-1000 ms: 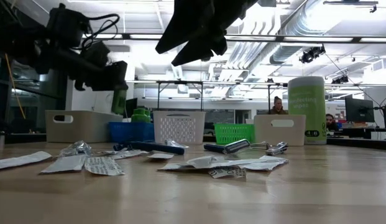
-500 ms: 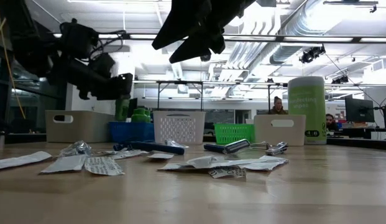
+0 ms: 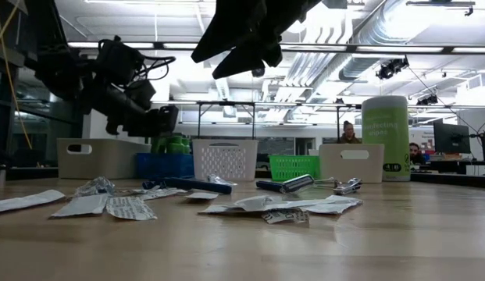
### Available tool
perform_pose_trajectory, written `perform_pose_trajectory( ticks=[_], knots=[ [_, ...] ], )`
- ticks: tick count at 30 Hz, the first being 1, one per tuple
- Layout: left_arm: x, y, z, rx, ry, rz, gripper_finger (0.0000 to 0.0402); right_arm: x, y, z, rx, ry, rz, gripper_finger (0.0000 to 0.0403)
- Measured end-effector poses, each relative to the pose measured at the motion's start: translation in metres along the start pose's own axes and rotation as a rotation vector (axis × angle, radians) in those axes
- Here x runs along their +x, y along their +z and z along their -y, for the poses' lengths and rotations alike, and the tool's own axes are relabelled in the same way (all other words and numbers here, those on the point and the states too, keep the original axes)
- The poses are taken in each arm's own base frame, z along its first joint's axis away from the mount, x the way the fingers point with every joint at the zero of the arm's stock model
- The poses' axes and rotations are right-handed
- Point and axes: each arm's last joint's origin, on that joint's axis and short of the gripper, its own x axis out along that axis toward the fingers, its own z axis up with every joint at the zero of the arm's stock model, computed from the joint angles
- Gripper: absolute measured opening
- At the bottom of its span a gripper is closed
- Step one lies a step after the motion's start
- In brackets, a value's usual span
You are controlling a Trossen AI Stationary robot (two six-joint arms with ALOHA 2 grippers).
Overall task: Pick & Place Travel size toiletries
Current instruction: Put the shampoo into the blue bin
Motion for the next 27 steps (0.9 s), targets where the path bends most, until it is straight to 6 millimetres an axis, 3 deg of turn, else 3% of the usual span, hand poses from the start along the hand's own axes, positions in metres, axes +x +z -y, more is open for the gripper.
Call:
perform_pose_trajectory(
  ticks=[6, 27],
  knots=[
    [0.0, -0.0005, 0.0019, -0.029, -0.062, -0.019, 0.013, 0.0, 0.0, 0.0, -0.002, 0.0, 0.0, 0.0341],
    [-0.0021, -0.0037, 0.0009, -0.063, -0.089, -0.083, 0.0136, 0.0, -0.0001, 0.0, 0.02, 0.001, -0.001, 0.0341]
  ],
)
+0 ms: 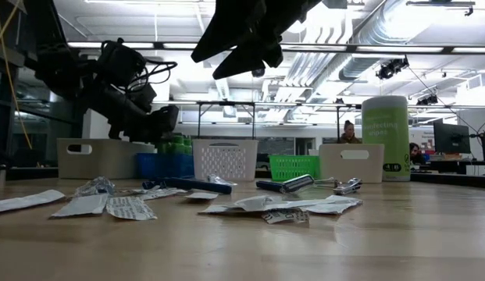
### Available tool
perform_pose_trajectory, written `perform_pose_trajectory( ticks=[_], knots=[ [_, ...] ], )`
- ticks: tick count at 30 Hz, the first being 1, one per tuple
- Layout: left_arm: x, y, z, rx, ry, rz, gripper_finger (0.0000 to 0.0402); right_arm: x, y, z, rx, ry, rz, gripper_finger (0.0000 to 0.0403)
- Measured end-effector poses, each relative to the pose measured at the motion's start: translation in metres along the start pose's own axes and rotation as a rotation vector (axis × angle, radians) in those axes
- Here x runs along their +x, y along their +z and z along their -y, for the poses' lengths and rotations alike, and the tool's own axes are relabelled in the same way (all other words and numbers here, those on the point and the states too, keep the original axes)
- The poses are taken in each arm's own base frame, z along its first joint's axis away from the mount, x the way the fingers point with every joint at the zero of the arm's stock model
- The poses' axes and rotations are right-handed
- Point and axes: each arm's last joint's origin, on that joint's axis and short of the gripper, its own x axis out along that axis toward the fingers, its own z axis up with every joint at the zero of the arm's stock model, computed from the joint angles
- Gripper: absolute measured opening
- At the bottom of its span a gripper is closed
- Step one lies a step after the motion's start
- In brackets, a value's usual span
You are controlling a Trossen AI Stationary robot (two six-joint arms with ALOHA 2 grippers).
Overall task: Pick & Place Travel size toiletries
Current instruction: Put the shampoo into the blue bin, then put the right razor into the green bin
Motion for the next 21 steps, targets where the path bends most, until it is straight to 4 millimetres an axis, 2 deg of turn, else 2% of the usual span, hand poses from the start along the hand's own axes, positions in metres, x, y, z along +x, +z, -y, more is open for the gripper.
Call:
perform_pose_trajectory(
  ticks=[14, 21],
  knots=[
    [-0.025, 0.027, -0.002, -0.069, -0.132, -0.023, 0.0136, 0.0, 0.0, -0.001, 0.025, 0.003, -0.003, 0.0341],
    [-0.05, 0.044, 0.0, -0.1, -0.26, -0.015, 0.0136, -0.001, -0.001, -0.002, 0.025, 0.005, -0.006, 0.0341]
  ],
)
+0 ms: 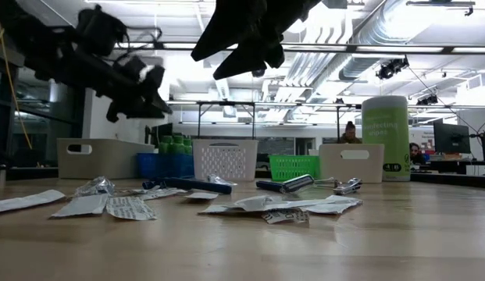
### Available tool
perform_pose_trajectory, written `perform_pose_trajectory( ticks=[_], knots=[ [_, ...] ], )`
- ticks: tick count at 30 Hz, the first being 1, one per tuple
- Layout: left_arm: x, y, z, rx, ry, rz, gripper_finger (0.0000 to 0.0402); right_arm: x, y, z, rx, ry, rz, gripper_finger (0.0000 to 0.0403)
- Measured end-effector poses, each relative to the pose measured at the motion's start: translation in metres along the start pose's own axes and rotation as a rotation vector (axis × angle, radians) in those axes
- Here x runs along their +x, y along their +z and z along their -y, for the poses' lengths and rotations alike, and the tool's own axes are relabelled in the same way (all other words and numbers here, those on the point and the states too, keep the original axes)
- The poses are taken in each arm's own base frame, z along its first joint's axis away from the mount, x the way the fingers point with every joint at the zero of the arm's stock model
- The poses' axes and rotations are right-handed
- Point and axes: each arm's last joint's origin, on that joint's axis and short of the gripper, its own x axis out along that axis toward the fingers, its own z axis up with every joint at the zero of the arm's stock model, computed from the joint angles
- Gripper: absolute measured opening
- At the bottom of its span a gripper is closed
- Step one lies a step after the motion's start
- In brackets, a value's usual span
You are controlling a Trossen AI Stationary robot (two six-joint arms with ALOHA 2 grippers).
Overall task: Pick & Place Travel size toiletries
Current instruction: Put the right razor into the green bin
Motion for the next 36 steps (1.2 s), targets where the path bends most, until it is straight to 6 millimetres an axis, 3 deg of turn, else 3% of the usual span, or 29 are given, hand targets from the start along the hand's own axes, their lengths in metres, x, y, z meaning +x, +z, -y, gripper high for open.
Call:
perform_pose_trajectory(
  ticks=[6, 20, 36],
  knots=[
    [-0.026, 0.006, 0.018, 0.048, -0.095, 0.029, 0.0136, 0.0, 0.0, 0.0, 0.007, -0.001, 0.0, 0.0341],
    [-0.078, -0.007, 0.05, 0.119, -0.275, -0.017, 0.0136, 0.0, -0.002, 0.0, 0.119, -0.005, -0.018, 0.0341],
    [-0.112, -0.02, 0.064, 0.206, -0.449, -0.08, 0.0136, 0.003, -0.006, -0.003, 0.206, 0.003, -0.034, 0.0341]
  ],
)
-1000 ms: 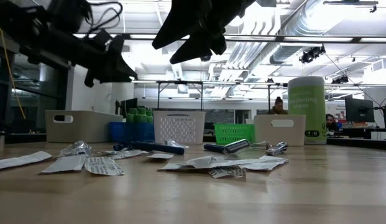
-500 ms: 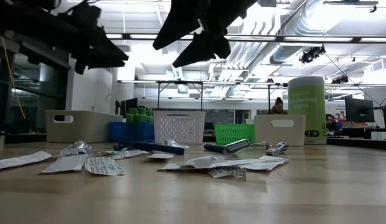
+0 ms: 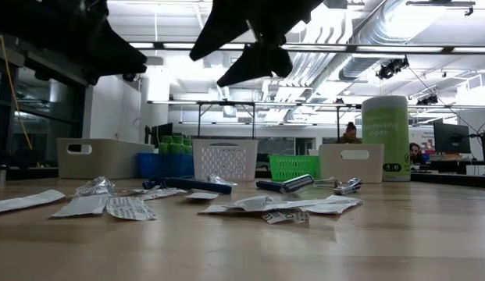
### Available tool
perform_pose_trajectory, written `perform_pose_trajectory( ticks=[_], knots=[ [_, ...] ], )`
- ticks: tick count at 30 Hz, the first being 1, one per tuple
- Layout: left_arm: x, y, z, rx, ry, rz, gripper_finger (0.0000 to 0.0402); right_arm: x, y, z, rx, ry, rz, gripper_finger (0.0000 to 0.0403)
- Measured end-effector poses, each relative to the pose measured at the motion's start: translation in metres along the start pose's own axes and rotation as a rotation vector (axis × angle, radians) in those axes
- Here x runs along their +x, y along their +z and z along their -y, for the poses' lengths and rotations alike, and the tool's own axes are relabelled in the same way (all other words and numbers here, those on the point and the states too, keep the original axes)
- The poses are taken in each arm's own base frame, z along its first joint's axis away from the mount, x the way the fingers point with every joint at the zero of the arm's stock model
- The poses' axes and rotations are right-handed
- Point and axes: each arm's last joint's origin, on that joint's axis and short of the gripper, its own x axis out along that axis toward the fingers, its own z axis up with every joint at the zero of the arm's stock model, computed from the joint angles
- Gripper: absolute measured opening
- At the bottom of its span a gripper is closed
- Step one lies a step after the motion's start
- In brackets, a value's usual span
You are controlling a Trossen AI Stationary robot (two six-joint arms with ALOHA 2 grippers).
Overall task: Pick & Place Travel size toiletries
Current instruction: Put the right razor into the green bin
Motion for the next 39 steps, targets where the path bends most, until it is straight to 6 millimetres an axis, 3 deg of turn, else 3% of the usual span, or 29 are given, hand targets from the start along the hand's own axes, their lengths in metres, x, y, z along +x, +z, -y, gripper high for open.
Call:
perform_pose_trajectory(
  ticks=[6, 13, 21, 28, 33, 39],
  knots=[
    [-0.005, -0.005, 0.008, 0.024, -0.056, -0.028, 0.0136, 0.018, -0.009, 0.003, -0.062, -0.025, -0.014, 0.0341],
    [-0.011, -0.008, 0.013, 0.038, -0.081, -0.042, 0.0136, 0.05, -0.013, 0.021, 0.005, -0.054, 0.01, 0.0341],
    [-0.014, -0.01, 0.013, 0.044, -0.052, -0.048, 0.0136, 0.059, 0.01, 0.039, 0.08, -0.091, 0.061, 0.0341],
    [-0.014, -0.01, 0.012, 0.007, -0.021, -0.035, 0.0136, 0.075, 0.024, 0.037, 0.081, -0.145, 0.009, 0.0341],
    [-0.014, -0.009, 0.011, -0.041, 0.003, -0.024, 0.0136, 0.092, 0.014, 0.039, 0.139, -0.204, -0.068, 0.0339],
    [-0.014, -0.009, 0.011, -0.059, 0.006, -0.02, 0.0136, 0.113, 0.004, 0.04, 0.114, -0.273, -0.045, 0.0312]
  ],
)
